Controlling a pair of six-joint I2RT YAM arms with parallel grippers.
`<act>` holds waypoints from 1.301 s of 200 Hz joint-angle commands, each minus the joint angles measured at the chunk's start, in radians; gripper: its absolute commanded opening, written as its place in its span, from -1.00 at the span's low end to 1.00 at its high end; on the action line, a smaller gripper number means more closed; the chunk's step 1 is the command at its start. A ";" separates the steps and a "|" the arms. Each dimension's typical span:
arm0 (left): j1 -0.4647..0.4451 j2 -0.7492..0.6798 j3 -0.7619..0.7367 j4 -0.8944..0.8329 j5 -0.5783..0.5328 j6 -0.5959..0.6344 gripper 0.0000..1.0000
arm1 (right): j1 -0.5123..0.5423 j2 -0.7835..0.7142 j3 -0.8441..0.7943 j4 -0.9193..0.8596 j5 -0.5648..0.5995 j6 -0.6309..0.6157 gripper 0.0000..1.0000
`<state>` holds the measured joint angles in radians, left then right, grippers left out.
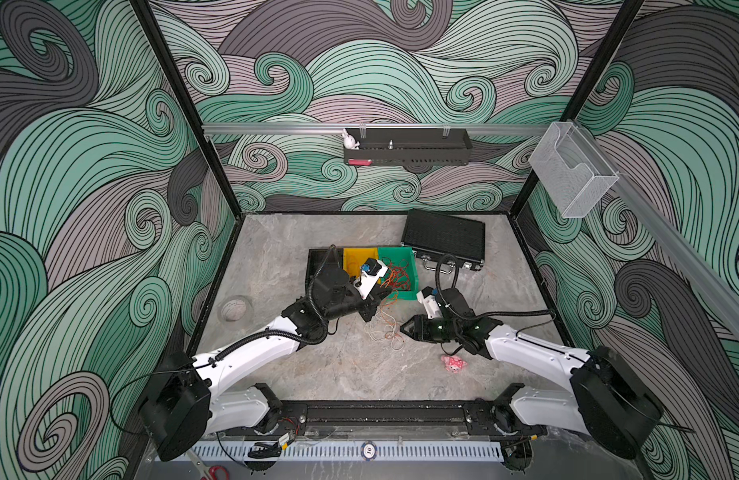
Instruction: Untangle the cables
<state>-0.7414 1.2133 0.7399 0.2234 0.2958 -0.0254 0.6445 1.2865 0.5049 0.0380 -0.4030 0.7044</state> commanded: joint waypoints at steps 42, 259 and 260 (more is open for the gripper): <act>0.012 -0.032 0.018 -0.042 -0.025 0.019 -1.00 | 0.045 0.104 0.066 0.096 0.024 -0.031 -0.45; 0.025 -0.116 -0.001 -0.112 -0.049 -0.018 -1.00 | 0.060 -0.014 0.134 -0.073 0.145 -0.209 -0.19; 0.025 -0.116 -0.001 -0.111 -0.049 -0.018 -1.00 | 0.061 -0.013 0.133 -0.069 0.144 -0.209 -0.18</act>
<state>-0.7219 1.1080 0.7136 0.1226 0.2508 -0.0345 0.6979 1.2354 0.6407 -0.0685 -0.2432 0.5201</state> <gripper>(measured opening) 0.048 0.355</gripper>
